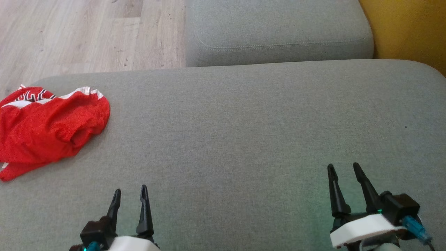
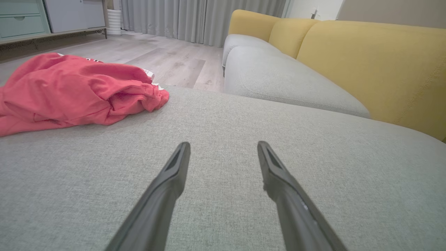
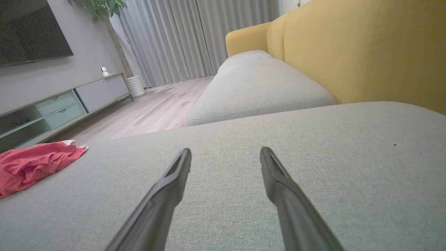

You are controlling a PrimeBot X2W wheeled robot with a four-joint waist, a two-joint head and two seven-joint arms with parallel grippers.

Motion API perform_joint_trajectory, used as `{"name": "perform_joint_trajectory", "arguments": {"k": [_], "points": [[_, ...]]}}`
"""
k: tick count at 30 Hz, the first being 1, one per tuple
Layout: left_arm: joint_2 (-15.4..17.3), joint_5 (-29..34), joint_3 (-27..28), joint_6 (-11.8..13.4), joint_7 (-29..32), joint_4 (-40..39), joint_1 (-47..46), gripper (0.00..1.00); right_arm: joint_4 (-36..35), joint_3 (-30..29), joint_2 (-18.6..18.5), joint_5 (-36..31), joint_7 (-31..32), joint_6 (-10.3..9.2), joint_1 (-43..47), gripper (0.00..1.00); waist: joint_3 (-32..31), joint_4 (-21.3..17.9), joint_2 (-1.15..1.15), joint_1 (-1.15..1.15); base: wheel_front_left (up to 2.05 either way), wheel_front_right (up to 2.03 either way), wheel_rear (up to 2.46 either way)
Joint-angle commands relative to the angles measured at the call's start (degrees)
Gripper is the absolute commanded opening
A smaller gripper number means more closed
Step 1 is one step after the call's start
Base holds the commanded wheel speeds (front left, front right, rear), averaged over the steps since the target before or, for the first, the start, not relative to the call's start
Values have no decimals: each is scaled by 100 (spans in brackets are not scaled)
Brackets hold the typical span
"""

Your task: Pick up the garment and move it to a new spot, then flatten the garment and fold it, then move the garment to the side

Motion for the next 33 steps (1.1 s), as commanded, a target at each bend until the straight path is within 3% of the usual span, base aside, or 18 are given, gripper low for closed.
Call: {"name": "perform_joint_trajectory", "arguments": {"k": [1, 16, 33], "points": [[82, 124, 103, 36, -96, -215, -99, 100, -160, 148, -51, -164, -82, 39, -101, 100, 0, 2, 0, 0, 0, 0, 0], [170, 858, -70, 231, -254, -376, 9, 100, -190, 315, -56, -1301, -285, 45, -51, 100, -18, 22, 0, 0, 0, 0, 0], [207, 780, -122, 275, -227, -337, -13, 100, -156, 314, -56, -1293, -265, 45, -58, 100, -8, 28, 0, 0, 0, 0, 0]]}}
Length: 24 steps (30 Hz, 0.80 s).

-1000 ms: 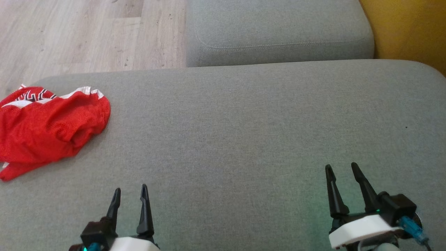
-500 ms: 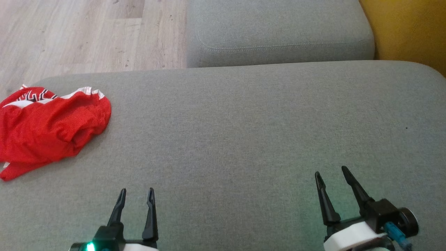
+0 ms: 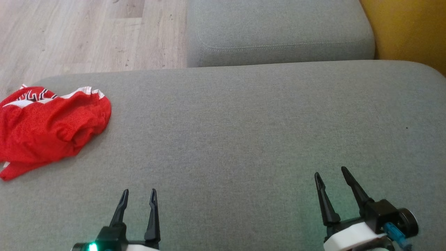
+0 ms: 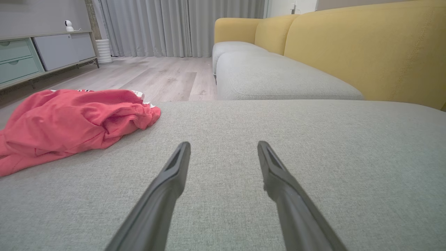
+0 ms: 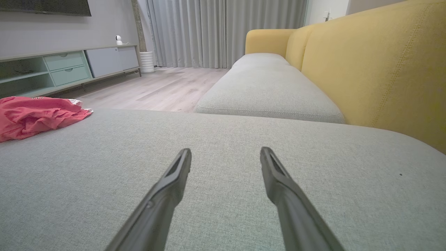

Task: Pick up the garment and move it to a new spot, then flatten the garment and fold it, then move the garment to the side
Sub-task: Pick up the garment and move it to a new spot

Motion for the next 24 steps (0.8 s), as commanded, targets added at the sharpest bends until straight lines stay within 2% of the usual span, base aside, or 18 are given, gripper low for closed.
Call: {"name": "perform_joint_trajectory", "arguments": {"k": [1, 8, 11, 24], "points": [[66, -29, 178, 59, -46, -175, -142, 100, -167, 133, -54, -28, -81, 44, -162, 100, 2, 1, 0, 0, 0, 0, 0], [70, -30, 135, 84, -24, -187, -159, 100, -190, 83, -54, -34, -90, 44, -138, 100, 14, 62, 0, 0, 0, 0, 0], [84, -25, 117, 100, -15, -205, -201, 100, -217, 8, -54, -53, -97, 44, -108, 100, 10, 287, 0, 0, 0, 0, 0], [256, -40, 164, 158, 59, -350, -250, 100, -206, 77, -54, 73, -136, 44, -156, 100, -7, 1991, 0, 0, 0, 0, 0]]}}
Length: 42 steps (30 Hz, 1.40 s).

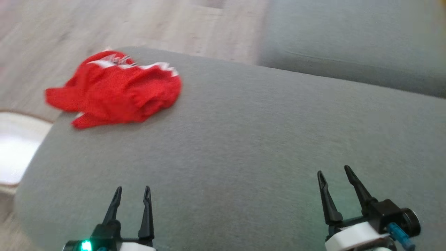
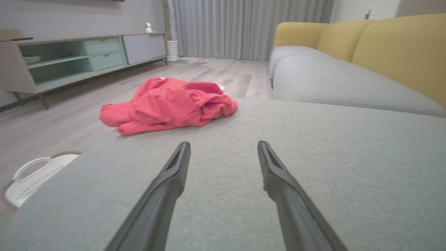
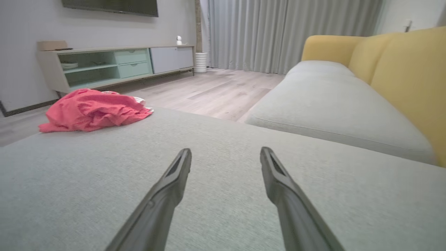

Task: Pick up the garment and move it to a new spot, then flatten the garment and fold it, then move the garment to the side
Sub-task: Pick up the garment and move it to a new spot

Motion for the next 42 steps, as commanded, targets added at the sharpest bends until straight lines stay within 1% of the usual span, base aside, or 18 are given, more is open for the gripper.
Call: {"name": "perform_joint_trajectory", "arguments": {"k": [1, 4, 9, 13, 18, 21, 22, 24, 25, 27, 30, 33, 34, 35, 36, 39, 42], "points": [[68, -31, 205, 27, -14, -222, -217, 100, -163, 168, -52, 39, -83, 44, -177, 100, 7, 521, 0, 0, 0, 0, 0], [105, -56, 243, 65, -11, -271, -159, 100, -137, 245, -52, 54, -91, 44, -227, 100, 22, 767, 0, 0, 0, 0, 0], [150, -92, 267, 86, -24, -305, -89, 100, -106, 308, -52, 67, -101, 44, -283, 100, 68, 982, 0, 0, 0, 0, 0], [190, -85, 290, 132, -35, -382, -82, 100, -101, 311, -52, 54, -107, 44, -313, 100, 119, 1019, 0, 0, 0, 0, 0], [323, 8, 524, 373, -117, -889, -191, 100, -277, 240, -52, -25, -116, 44, -387, 100, 307, 871, 0, 0, 0, 0, 0], [538, -10, 779, 433, -9, -1493, -410, 100, -416, 162, -52, -184, -117, 44, -478, 100, 548, 710, 0, 0, 0, 0, 0], [674, -6, 891, 431, 93, -1728, -544, 100, -469, 140, -52, -249, -103, 44, -521, 100, 659, 648, 0, 0, 0, 0, 0], [1053, 25, 1153, 368, 355, -2140, -944, 100, -583, 83, -52, -382, -53, 44, -620, 100, 866, 539, 0, 0, 0, 0, 0], [1053, 25, 1153, 368, 355, -2140, -944, 100, -583, 83, -52, -382, -53, 44, -620, 100, 866, 539, 0, 0, 0, 0, 0], [1426, -29, 1436, 251, 648, -2429, -1491, 100, -703, 17, -52, -501, 11, 44, -729, 100, 1080, 438, 0, 0, 0, 0, 0], [2003, -62, 1714, 17, 1159, -2524, -2466, 100, -899, -16, -52, -683, 129, 44, -928, 100, 1464, 247, 0, 0, 0, 0, 0], [2430, -114, 1742, -284, 1617, -2156, -3466, 100, -1072, 53, -52, -858, 255, 44, -1160, 100, 1863, 3, 0, 0, 0, 0, 0], [2617, -10, 1646, -426, 1759, -1965, -3766, 100, -1122, 95, -52, -902, 287, 44, -1239, 100, 1989, -83, 0, 0, 0, 0, 0], [2733, 79, 1531, -546, 1867, -1760, -4065, 100, -1166, 136, -52, -939, 315, 44, -1309, 100, 2106, -158, 0, 0, 0, 0, 0], [2717, 50, 1436, -635, 1967, -1532, -4356, 100, -1200, 180, -52, -961, 346, 44, -1371, 100, 2217, -234, 0, 0, 0, 0, 0], [2472, -154, 1189, -853, 2143, -772, -5082, 100, -1254, 310, -52, -1055, 429, 44, -1535, 100, 2514, -431, 0, 0, 0, 0, 0], [2329, -227, 968, -1063, 2251, 59, -5530, 100, -1320, 441, -52, -1129, 482, 44, -1714, 100, 2808, -628, 0, 0, 0, 0, 0]]}}
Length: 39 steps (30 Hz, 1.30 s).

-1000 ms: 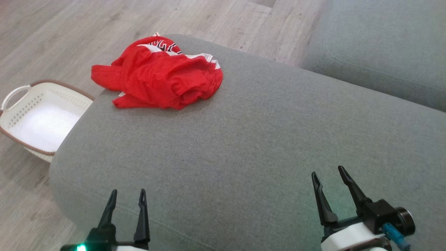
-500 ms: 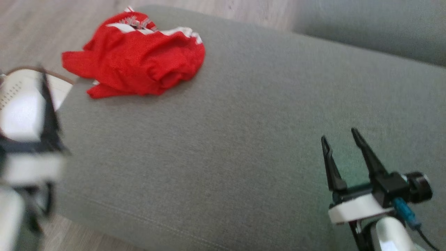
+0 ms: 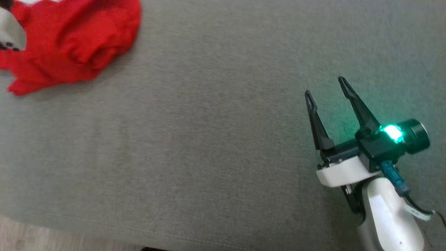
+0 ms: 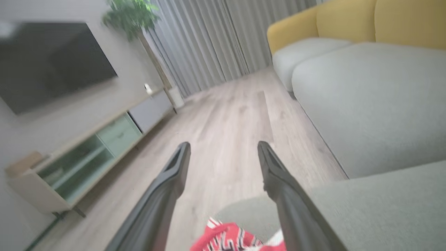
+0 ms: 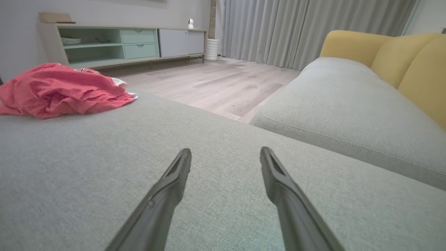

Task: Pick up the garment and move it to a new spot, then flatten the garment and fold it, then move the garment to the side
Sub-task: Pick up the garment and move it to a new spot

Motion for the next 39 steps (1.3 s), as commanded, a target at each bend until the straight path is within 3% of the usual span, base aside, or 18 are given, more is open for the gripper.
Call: {"name": "perform_joint_trajectory", "arguments": {"k": [1, 6, 12, 16, 17, 18, 21, 22, 29, 39], "points": [[226, -93, 210, -39, 84, 245, -275, 100, -265, 215, -10, -58, 56, 44, -209, 100, 496, -438, 0, -3, 0, 0, 0], [69, -158, -29, -232, 233, 1627, -574, 100, -463, 274, -10, -183, 145, 44, -422, 100, 900, -670, 0, -3, 0, 0, 0], [-6, -210, -204, -370, 237, 2575, -592, 100, -551, 229, -10, -255, 193, 44, -335, 100, 1061, -692, 0, -3, 0, 0, 0], [34, -132, -250, -282, 152, 3009, -646, 100, -582, 212, -10, -282, 202, 44, -273, 100, 1084, -654, 0, -3, 0, 0, 0], [19, -151, -243, -269, 146, 3111, -656, 81, -588, 215, -10, -282, 205, 44, -267, 100, 1078, -643, 0, -3, 0, 0, 0], [-4, -183, -221, -243, 137, 3205, -664, 49, -590, 220, -10, -280, 205, 44, -261, 100, 1066, -629, 0, -3, 0, 0, 0], [-17, -204, -216, -211, 55, 3416, -699, 4, -580, 257, -10, -267, 203, 44, -243, 100, 1023, -589, 0, -3, 0, 0, 0], [-22, -202, -216, -200, -15, 3458, -718, 0, -571, 261, -10, -258, 201, 44, -239, 100, 1005, -575, 0, -3, 0, 0, 0], [-31, -178, -255, -214, -465, 3620, -820, 0, -447, 267, -10, -202, 162, 44, -238, 100, 739, -516, 0, -3, 0, 0, 0], [117, 25, -596, -428, -812, 3336, -1055, 0, 21, 223, -10, 150, -67, 44, -84, 100, -341, -602, 0, -3, 0, 0, 0]]}}
